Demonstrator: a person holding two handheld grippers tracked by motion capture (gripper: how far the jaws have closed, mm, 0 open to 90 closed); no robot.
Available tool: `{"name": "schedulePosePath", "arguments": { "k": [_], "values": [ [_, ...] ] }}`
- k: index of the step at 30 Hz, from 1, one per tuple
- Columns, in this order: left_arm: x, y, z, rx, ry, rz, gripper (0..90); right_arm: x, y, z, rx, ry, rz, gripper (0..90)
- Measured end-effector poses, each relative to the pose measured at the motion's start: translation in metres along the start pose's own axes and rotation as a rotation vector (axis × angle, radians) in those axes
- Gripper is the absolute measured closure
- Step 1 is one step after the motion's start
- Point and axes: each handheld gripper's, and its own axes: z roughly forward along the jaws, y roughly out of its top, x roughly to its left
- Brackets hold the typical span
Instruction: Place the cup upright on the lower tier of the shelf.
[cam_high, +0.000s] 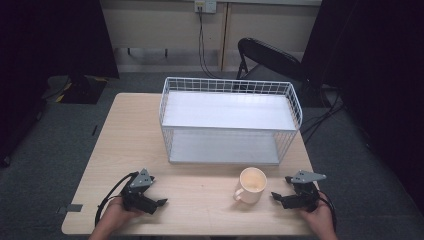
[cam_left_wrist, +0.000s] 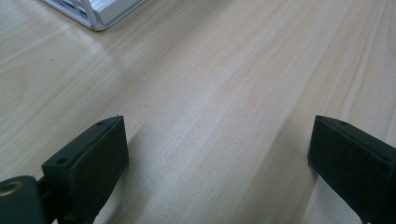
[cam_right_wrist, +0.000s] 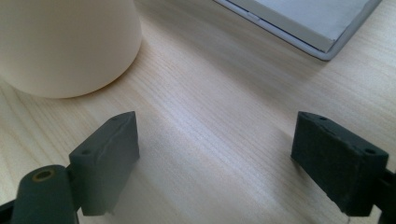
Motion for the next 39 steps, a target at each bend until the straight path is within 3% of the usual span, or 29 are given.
{"name": "schedulePosePath", "arguments": {
  "k": [11,17,25,39],
  "values": [
    [0.000,0.000,0.000,0.000,0.000,0.000,4.6,0.001,0.001,-0.001,0.018,-0.019,0.024,15.2],
    [0.000,0.000,0.000,0.000,0.000,0.000,4.6,-0.001,0.008,-0.011,0.003,0.021,0.073,18.9],
    [0.000,0.000,0.000,0.000,0.000,0.001,4.6,0.003,0.021,-0.023,0.004,0.012,0.046,19.9],
    [0.000,0.000,0.000,0.000,0.000,0.000,4.6,0.010,0.037,-0.031,0.007,0.048,0.048,20.6]
  ]
}}
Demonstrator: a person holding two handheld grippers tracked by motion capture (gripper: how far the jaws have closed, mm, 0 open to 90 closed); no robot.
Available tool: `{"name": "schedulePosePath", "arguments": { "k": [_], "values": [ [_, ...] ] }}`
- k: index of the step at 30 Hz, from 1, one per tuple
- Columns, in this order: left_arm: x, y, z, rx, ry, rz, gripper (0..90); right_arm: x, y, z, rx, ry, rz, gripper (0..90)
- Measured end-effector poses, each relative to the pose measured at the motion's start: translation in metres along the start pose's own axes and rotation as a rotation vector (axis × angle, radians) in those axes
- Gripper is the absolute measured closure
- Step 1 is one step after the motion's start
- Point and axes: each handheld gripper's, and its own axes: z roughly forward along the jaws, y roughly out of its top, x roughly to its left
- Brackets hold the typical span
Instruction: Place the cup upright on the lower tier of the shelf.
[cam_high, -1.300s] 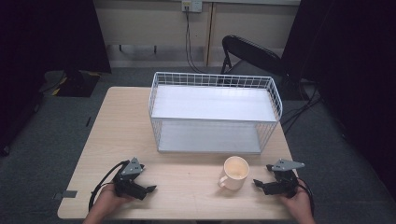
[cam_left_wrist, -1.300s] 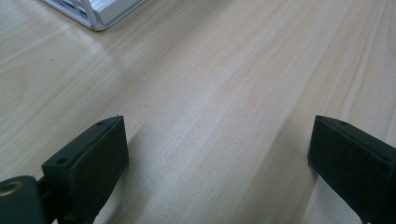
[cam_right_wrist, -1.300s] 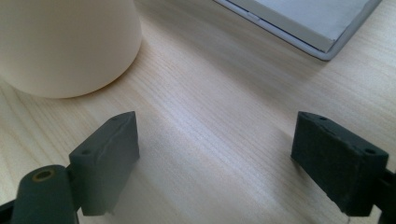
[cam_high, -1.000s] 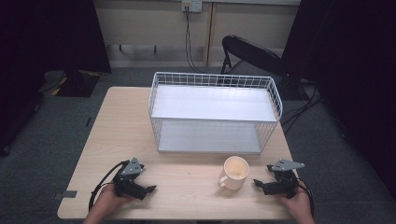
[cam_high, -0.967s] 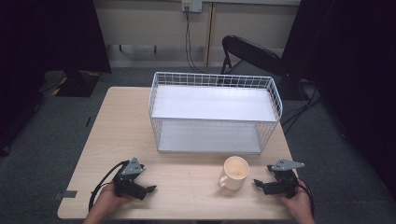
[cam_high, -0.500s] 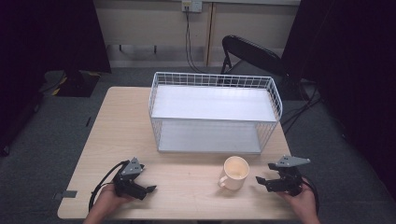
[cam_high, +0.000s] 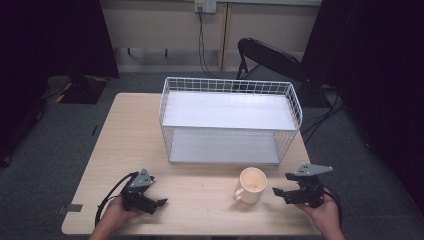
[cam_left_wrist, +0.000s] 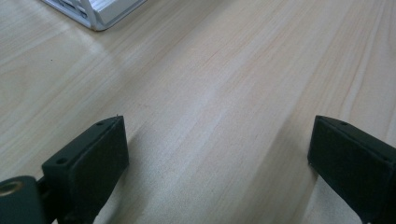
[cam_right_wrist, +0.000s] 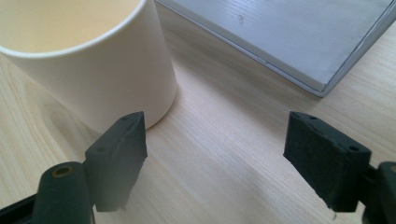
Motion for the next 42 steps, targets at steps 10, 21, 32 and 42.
{"name": "schedulePosePath", "arguments": {
  "k": [10,21,32,42],
  "values": [
    [0.000,0.000,0.000,0.000,-0.001,0.000,4.6,0.003,0.009,-0.007,-0.002,0.009,-0.015,20.3],
    [0.000,0.000,0.000,0.000,0.000,0.000,4.6,0.005,0.019,-0.012,-0.012,0.014,-0.022,20.3],
    [0.000,0.000,0.000,-0.001,0.000,0.000,4.6,0.005,0.029,-0.017,-0.011,0.016,-0.016,20.6],
    [0.000,0.000,0.000,0.000,0.000,0.000,4.6,0.006,0.037,-0.021,-0.015,0.022,-0.011,20.7]
  ]
}}
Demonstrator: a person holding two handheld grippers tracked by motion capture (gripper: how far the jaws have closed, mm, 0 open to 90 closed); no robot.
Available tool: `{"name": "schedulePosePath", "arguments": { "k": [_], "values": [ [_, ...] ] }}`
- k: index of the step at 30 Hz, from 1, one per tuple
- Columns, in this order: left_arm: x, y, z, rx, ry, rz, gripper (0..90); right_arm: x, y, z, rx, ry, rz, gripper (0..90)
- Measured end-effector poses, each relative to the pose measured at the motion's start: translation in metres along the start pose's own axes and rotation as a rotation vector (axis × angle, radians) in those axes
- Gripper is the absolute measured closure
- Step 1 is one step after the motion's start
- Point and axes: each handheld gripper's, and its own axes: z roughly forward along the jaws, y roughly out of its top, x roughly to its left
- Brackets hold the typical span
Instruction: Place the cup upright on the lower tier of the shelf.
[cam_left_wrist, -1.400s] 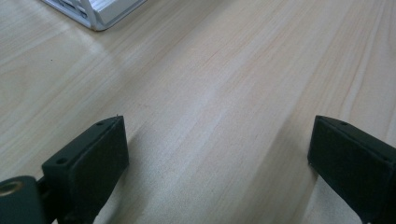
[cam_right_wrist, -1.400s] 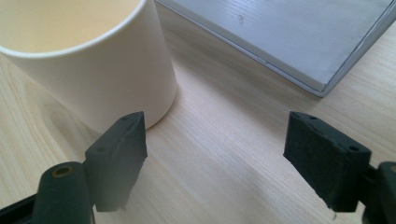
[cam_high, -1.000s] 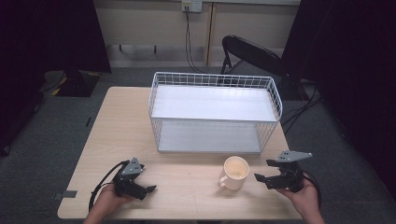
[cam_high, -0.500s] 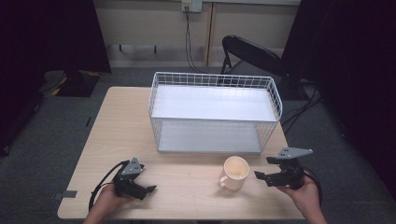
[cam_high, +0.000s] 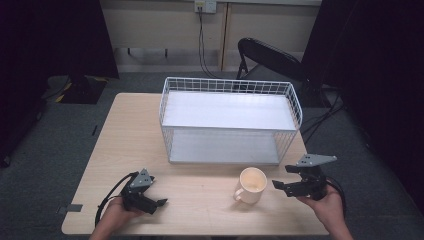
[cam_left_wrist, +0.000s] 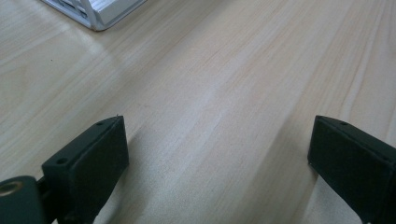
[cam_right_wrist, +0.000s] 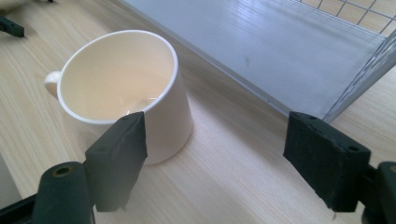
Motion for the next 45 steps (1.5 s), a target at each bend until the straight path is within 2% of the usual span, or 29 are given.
{"name": "schedulePosePath", "arguments": {
  "k": [17,25,30,37,45],
  "values": [
    [0.000,0.000,0.000,0.001,-0.005,-0.006,4.6,0.010,0.018,0.002,-0.019,0.033,-0.014,21.0],
    [0.000,0.000,0.000,0.000,-0.004,-0.006,4.6,0.019,0.024,0.014,-0.010,0.050,-0.030,22.2],
    [0.000,0.000,0.000,0.000,-0.004,-0.006,4.6,0.022,0.025,0.024,-0.013,0.068,-0.016,25.3],
    [0.000,0.000,0.000,0.001,-0.005,-0.006,4.6,0.020,0.024,0.034,0.001,0.085,0.041,30.5],
    [0.000,0.000,0.000,0.000,-0.004,-0.006,4.6,0.018,0.019,0.041,0.012,0.078,0.048,40.2]
  ]
}}
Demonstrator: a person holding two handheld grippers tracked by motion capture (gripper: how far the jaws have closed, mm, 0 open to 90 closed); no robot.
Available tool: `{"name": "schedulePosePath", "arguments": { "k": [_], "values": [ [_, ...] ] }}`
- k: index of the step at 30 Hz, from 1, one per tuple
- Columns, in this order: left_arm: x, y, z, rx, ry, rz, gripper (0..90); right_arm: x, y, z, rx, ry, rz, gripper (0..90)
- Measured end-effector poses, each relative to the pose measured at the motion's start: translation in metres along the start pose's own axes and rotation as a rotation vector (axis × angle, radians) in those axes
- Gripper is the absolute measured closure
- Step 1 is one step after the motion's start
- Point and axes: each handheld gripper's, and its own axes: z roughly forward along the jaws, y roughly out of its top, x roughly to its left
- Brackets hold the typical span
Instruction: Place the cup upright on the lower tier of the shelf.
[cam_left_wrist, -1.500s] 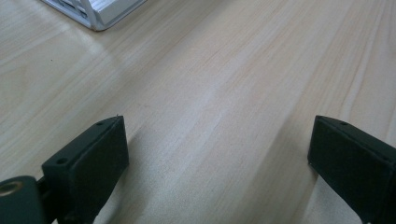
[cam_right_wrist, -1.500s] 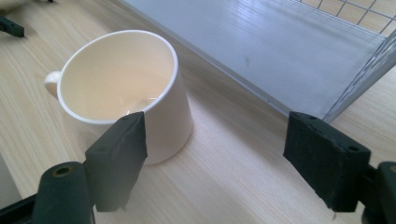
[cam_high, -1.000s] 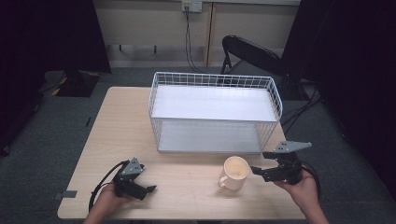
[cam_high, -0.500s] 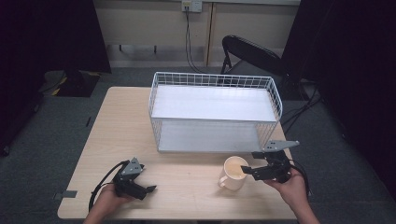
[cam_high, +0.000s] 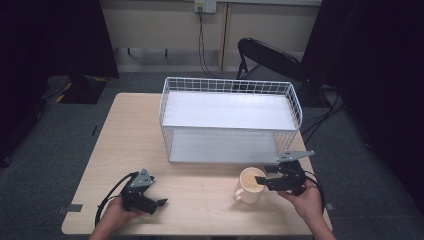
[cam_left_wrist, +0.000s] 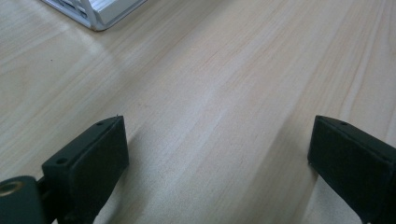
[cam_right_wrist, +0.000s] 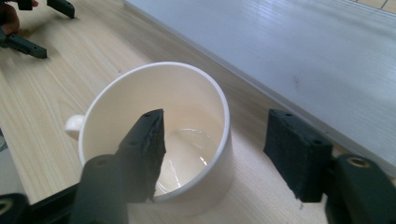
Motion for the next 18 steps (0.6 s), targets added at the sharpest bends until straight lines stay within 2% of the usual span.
{"name": "schedulePosePath", "arguments": {
  "k": [18],
  "values": [
    [0.0000,0.0000,0.0000,0.000,0.000,0.000,4.6,0.0030,-0.0015,0.0101,0.024,-0.027,-0.017,62.7]
  ]
}}
